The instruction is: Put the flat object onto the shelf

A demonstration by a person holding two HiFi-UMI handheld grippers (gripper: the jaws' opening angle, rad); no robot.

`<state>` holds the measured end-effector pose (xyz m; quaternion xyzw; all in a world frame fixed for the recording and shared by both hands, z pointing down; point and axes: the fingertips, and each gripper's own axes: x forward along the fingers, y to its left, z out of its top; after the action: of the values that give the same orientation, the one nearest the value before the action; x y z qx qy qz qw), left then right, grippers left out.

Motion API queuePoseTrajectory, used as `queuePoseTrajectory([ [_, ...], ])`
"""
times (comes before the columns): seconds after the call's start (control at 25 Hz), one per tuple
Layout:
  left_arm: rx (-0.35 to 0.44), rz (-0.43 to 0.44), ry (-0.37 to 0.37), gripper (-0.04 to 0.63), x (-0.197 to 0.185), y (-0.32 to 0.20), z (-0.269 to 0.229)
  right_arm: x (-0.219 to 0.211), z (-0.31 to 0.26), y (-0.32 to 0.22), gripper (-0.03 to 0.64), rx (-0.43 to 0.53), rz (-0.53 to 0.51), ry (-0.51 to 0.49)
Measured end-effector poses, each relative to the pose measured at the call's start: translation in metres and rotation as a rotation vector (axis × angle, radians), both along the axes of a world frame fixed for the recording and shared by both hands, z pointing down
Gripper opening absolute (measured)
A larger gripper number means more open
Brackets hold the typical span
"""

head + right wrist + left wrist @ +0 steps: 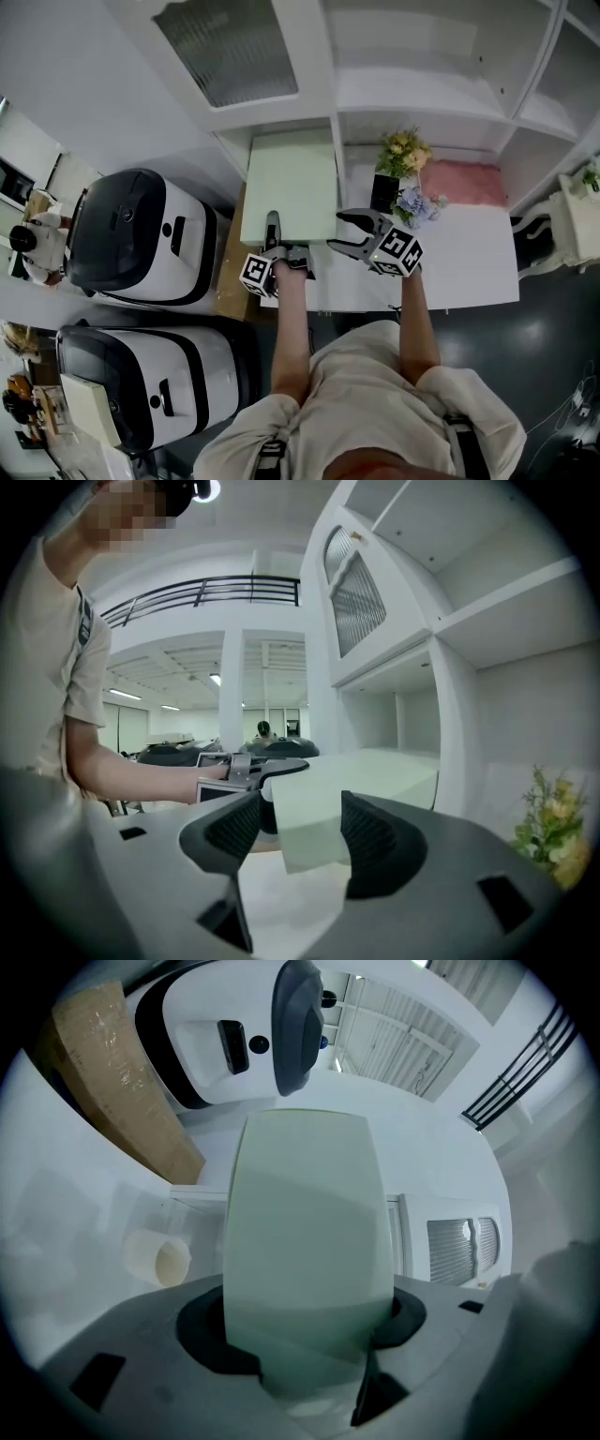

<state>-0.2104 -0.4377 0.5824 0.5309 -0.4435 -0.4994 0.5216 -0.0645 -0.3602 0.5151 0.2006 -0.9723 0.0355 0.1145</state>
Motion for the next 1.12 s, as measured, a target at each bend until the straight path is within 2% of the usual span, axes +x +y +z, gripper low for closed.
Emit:
queuePoseTrajectory([
  [0.16,-0.012,-0.005,-0.002,0.262,0.000,-0.007,-0.002,-0.001,0.014,-0.001,0.305,-0.032,-0.014,0.016],
  [0.32,-0.025,-0.009,0.002,0.264,0.001,-0.010,-0.005,0.000,0.030,-0.013,0.305,0.037,0.065,0.150],
  [0.4,-0.027,-0.012,0.002,0.265,0.001,-0.010,-0.005,0.000,0.034,-0.019,0.304,0.074,0.108,0.180],
  [0.8,0.004,0.054,0.042,0.285,0.002,-0.002,0.000,-0.003,0.035,-0.016,0.302,0.098,0.122,0.109],
  [1.0,0.067,0.119,0.001,0.288,0.005,0.010,-0.012,-0.007,0.034,-0.015,0.302,0.093,0.150,0.071],
  [1.12,0.120,0.201,-0.064,0.288,0.009,0.016,-0.017,-0.010,0.032,-0.017,0.301,0.094,0.163,0.050],
])
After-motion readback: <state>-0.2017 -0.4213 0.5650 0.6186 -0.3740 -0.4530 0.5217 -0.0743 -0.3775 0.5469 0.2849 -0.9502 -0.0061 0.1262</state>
